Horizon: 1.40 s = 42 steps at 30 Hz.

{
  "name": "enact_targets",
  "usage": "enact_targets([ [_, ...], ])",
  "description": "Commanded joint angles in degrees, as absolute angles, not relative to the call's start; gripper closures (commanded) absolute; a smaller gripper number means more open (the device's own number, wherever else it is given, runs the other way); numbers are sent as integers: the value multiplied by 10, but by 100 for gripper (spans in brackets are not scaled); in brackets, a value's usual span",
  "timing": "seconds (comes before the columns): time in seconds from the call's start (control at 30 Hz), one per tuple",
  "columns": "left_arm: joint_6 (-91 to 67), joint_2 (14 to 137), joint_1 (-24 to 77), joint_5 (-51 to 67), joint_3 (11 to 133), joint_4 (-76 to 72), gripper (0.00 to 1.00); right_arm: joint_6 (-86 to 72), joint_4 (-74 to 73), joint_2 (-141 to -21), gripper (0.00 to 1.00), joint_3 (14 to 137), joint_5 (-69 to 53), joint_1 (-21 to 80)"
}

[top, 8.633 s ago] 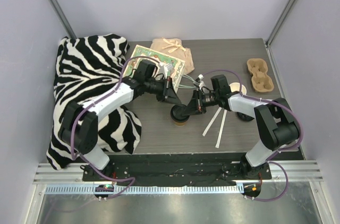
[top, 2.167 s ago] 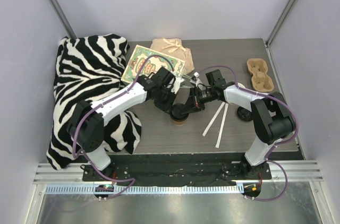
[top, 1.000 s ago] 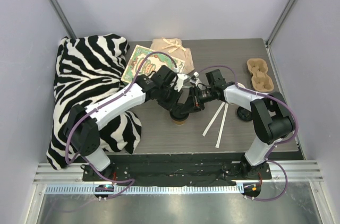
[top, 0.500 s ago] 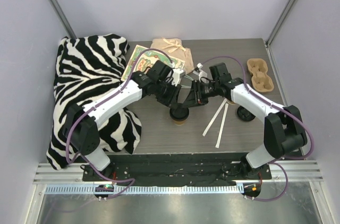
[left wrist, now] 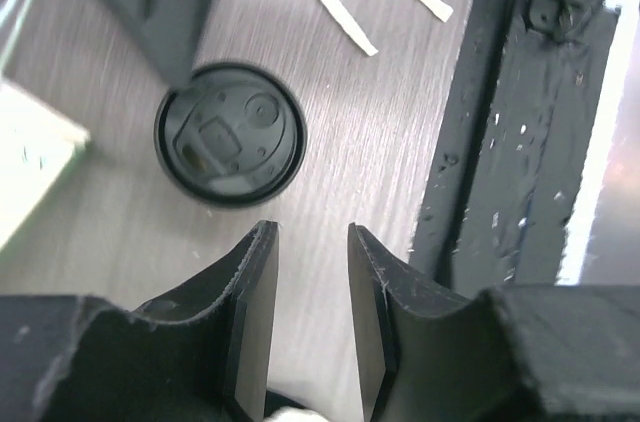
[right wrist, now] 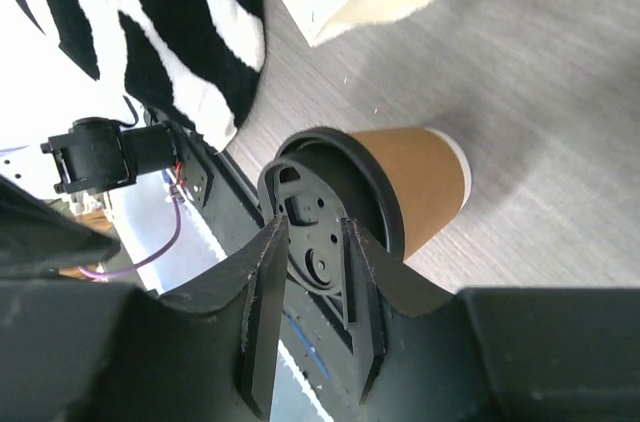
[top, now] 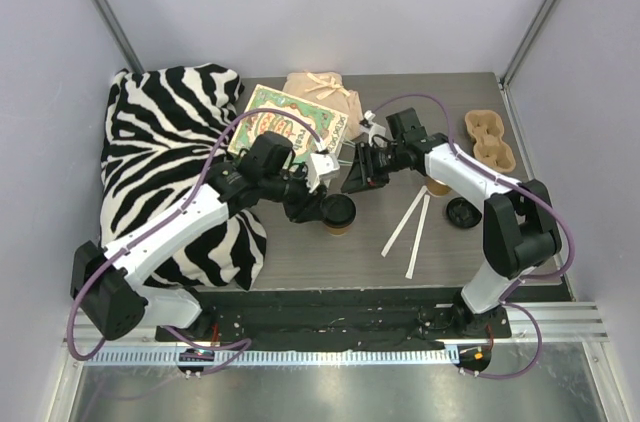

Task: Pack the takeout coffee

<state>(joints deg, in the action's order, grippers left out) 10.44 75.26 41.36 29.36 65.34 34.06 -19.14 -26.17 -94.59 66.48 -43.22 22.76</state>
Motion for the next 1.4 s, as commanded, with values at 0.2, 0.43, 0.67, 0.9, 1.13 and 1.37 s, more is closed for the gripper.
enact_targets([
  [0.2,364,797,438,361,665,330,70,-121,-290,-967,64,720,-399,250],
  [0.43,395,836,475,284,657,279,86,-99,-301,-970,65,710,-374,269],
  [0.67,392,875,487,234,648,260,90,-94,-302,-976,67,702,-366,271],
  [0.9,375,852,501,195,658,285,84,-87,-308,-976,67,703,-368,272],
  [1.13,341,823,503,213,708,354,78,-91,-328,-959,66,722,-394,256],
  [1.37,225,834,491,229,696,333,85,-115,-329,-915,68,709,-464,223],
])
